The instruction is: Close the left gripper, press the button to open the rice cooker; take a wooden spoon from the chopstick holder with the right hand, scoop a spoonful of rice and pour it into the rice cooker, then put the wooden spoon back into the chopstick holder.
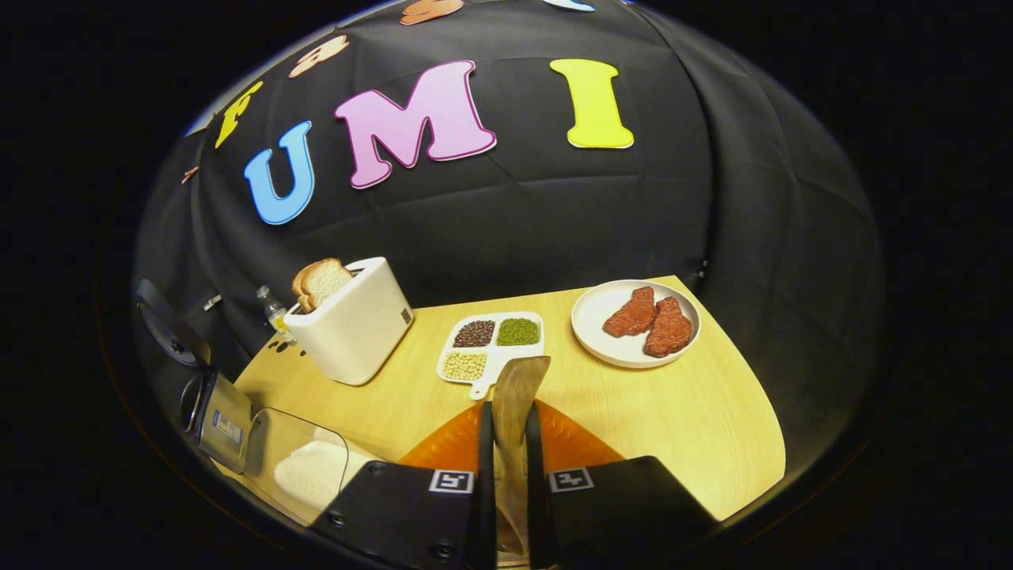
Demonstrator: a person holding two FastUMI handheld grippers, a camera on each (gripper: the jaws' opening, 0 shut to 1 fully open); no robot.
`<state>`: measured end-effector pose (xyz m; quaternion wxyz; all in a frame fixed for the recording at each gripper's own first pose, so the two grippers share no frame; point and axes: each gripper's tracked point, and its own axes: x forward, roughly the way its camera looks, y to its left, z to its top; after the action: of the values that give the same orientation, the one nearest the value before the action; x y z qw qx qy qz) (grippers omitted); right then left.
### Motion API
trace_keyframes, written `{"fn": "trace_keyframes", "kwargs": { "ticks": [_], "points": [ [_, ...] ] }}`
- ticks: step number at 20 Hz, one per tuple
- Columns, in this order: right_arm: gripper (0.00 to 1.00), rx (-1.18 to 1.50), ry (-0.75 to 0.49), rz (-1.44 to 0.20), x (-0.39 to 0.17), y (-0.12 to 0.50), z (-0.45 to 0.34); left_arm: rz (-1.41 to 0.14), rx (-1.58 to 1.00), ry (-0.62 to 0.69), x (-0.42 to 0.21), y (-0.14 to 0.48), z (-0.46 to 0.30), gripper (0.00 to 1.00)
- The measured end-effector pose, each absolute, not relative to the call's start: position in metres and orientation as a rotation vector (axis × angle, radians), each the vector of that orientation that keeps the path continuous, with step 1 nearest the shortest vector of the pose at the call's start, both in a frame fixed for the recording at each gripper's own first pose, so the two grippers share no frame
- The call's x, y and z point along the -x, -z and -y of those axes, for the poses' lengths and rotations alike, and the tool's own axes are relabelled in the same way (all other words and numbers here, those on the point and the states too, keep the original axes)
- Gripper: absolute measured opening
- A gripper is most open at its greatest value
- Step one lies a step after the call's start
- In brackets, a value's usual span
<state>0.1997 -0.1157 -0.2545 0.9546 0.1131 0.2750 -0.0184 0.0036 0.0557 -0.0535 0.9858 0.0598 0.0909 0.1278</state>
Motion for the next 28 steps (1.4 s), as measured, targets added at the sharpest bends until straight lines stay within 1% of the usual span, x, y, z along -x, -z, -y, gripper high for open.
{"fn": "trace_keyframes", "kwargs": {
  "ticks": [1,2,3,4,8,9,10,17,23,26,28],
  "points": [
    [0.16,-0.219,0.032,-0.552,-0.2,0.253,0.116,-0.184,-0.116,-0.256,-0.004,0.054,-0.056,0.96],
    [0.16,-0.212,0.027,-0.55,-0.195,0.25,0.113,-0.186,-0.114,-0.257,-0.003,0.055,-0.056,0.96],
    [0.1,-0.203,0.035,-0.536,-0.193,0.245,0.113,-0.185,-0.113,-0.256,-0.002,0.055,-0.056,0.96],
    [0.12,-0.201,0.036,-0.523,-0.193,0.243,0.113,-0.183,-0.112,-0.255,-0.001,0.055,-0.057,0.96],
    [0.12,-0.172,0.054,-0.448,-0.185,0.216,0.112,-0.169,-0.103,-0.247,0.0,0.053,-0.06,0.96],
    [0.07,-0.158,0.056,-0.425,-0.183,0.207,0.111,-0.166,-0.099,-0.246,0.0,0.051,-0.061,0.96],
    [0.12,-0.143,0.057,-0.409,-0.18,0.198,0.11,-0.166,-0.095,-0.243,0.0,0.053,-0.061,0.96],
    [0.11,-0.093,0.046,-0.28,-0.161,0.137,0.086,-0.147,-0.077,-0.224,0.005,0.051,-0.065,0.96],
    [0.11,-0.136,-0.03,-0.18,-0.151,0.083,0.016,-0.136,-0.055,-0.225,0.009,0.051,-0.083,0.96],
    [0.11,-0.142,-0.091,-0.162,-0.154,0.078,-0.029,-0.136,-0.054,-0.223,0.012,0.053,-0.095,0.96],
    [0.11,-0.142,-0.12,-0.185,-0.158,0.091,-0.056,-0.137,-0.053,-0.227,0.012,0.054,-0.105,0.96]
  ]
}}
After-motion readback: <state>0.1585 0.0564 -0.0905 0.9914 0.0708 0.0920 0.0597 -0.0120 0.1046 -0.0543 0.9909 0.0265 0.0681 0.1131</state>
